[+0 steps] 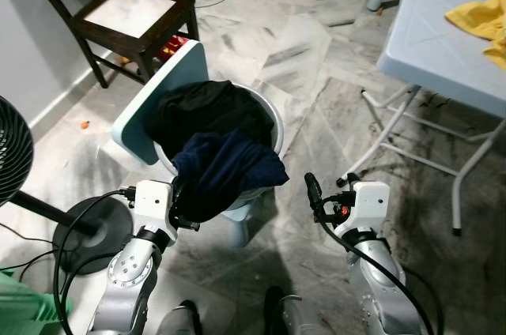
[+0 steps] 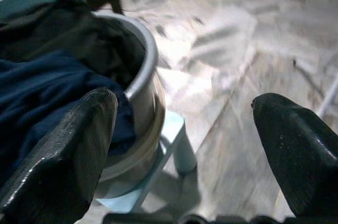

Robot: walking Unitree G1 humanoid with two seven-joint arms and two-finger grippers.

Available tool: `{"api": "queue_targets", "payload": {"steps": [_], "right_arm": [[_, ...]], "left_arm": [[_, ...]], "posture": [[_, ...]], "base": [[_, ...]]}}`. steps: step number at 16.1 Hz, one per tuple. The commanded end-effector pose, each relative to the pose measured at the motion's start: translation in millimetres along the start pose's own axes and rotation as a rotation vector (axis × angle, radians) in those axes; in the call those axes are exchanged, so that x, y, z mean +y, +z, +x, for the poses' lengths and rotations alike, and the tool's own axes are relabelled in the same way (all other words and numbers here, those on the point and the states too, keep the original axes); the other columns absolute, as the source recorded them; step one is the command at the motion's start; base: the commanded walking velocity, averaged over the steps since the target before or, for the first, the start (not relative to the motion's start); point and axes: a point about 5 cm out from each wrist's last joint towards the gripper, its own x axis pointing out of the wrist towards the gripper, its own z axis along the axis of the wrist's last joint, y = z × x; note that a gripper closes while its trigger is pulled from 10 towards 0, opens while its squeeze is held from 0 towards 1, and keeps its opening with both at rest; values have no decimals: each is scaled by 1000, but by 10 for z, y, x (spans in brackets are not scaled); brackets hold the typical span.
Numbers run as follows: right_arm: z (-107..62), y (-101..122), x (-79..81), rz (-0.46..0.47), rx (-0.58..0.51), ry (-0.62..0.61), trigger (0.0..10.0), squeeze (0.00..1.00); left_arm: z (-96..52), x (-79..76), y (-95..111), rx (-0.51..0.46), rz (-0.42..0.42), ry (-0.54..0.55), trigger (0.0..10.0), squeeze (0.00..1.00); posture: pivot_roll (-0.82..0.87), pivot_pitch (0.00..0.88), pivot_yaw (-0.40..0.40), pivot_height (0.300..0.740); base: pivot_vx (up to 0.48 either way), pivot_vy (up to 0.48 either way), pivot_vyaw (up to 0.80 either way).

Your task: Hang hanger

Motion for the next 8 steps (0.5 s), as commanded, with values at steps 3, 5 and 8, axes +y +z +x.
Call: {"api": "queue_targets", "payload": {"steps": [3,5,8], "right_arm": [[50,-54,-45,70,42,-66,10000,0],[96,-83,-13,61,59,-29,10000,0],[187,-65,-20,55,59,-10,10000,0]], "left_arm": [[-76,-14,-4,33,-1,-57,0,0],[-85,-3,38,40,7,-47,0,0],[-72,-39,94,28,15,-53,0,0]], "posture": [[65,227,-4,740],[105,230,-9,740],[121,234,-22,740]], "base": [[0,0,-267],[0,0,-800],[0,0,-438]]}}
